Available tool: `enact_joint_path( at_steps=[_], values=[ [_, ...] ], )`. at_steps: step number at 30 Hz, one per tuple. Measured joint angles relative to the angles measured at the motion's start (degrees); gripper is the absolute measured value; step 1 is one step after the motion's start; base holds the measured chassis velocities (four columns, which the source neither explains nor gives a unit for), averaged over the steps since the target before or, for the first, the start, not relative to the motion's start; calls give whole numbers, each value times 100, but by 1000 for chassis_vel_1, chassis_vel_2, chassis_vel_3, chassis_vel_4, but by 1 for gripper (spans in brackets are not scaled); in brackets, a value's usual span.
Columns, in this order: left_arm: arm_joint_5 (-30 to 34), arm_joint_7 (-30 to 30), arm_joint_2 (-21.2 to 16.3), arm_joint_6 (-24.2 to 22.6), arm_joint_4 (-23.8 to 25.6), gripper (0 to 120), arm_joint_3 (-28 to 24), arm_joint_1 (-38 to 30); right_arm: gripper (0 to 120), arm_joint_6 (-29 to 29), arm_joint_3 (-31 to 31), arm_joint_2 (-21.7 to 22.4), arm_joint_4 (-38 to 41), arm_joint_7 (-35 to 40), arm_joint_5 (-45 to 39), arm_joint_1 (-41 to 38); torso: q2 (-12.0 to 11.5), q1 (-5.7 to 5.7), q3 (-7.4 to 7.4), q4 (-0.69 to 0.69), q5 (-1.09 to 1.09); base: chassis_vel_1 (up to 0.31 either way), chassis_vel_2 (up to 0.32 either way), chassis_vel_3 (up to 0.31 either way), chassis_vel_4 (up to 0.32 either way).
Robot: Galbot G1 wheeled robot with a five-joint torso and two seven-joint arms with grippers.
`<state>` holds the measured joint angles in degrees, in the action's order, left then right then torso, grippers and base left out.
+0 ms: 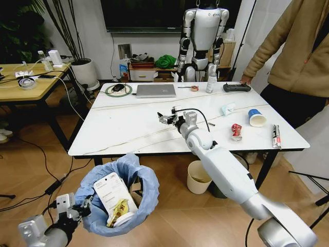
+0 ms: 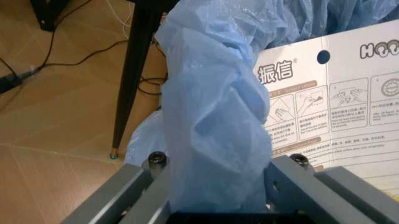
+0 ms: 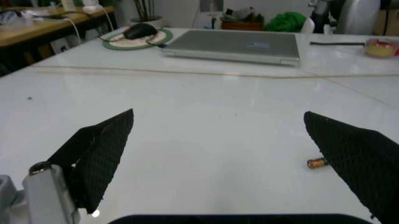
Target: Pick up the trash bin and place the trash from the table into it.
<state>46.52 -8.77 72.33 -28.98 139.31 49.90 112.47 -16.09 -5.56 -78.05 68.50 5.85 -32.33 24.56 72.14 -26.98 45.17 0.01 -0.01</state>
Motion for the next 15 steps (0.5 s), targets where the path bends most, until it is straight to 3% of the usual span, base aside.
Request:
enact_joint_path(
  at_steps=[10, 15],
  values=[
    [2, 5, 73, 11, 77, 0, 68, 54, 100, 233, 320, -461, -1320, 37, 362, -442, 1, 0, 0, 0, 0, 0, 0, 0, 0],
    [-13, 8, 83, 14, 77, 0, 48, 45, 100, 323, 428, -555, -1621, 59, 533, -529, 1, 0, 0, 0, 0, 0, 0, 0, 0]
  ],
)
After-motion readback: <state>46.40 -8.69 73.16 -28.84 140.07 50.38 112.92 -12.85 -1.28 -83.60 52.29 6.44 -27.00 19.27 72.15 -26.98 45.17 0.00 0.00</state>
